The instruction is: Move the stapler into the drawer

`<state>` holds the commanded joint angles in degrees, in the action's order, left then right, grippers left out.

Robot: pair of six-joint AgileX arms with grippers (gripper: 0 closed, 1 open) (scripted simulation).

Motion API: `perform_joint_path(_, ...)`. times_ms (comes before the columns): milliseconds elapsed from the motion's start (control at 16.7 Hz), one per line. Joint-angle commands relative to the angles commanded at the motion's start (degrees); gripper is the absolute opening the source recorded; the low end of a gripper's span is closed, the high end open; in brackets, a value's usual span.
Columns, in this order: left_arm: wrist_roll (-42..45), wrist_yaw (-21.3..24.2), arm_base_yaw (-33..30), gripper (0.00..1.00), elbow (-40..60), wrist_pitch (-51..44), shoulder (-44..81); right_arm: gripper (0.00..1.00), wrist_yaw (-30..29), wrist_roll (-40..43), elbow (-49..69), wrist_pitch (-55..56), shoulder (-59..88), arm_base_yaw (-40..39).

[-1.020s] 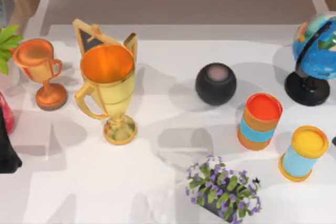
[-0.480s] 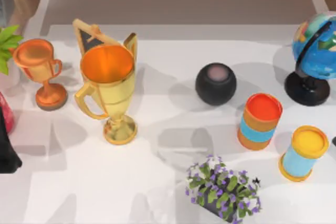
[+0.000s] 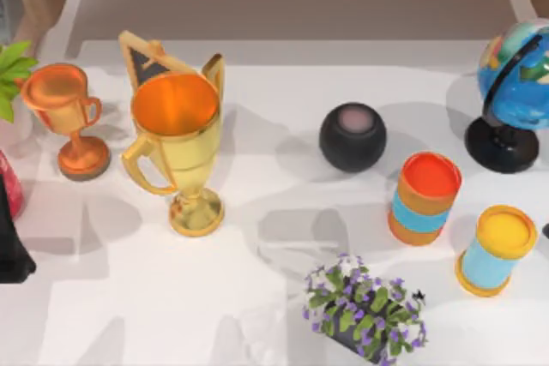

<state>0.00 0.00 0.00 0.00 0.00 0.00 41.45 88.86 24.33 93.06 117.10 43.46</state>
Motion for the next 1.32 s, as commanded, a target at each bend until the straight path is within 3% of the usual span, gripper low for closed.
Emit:
perform_joint_path(300, 0.0, 0.0, 0.0, 1.0, 0.0, 0.0, 0.0, 1.0, -1.7, -1.2, 1.2, -3.6, -1.3, 1.4)
perform_joint_path(600, 0.0, 0.0, 0.0, 1.0, 0.0, 0.0, 0.0, 1.0, -8.0, -7.4, 5.7, -21.4, -6.9, 5.2)
perform_joint_path(960, 0.0, 0.0, 0.0, 1.0, 0.0, 0.0, 0.0, 1.0, -18.8, -21.2, 14.8, -61.9, -14.6, 2.6)
perform_joint_path(1320, 0.0, 0.0, 0.0, 1.0, 0.0, 0.0, 0.0, 1.0, -29.9, -38.7, 26.3, -109.3, -20.2, -12.8)
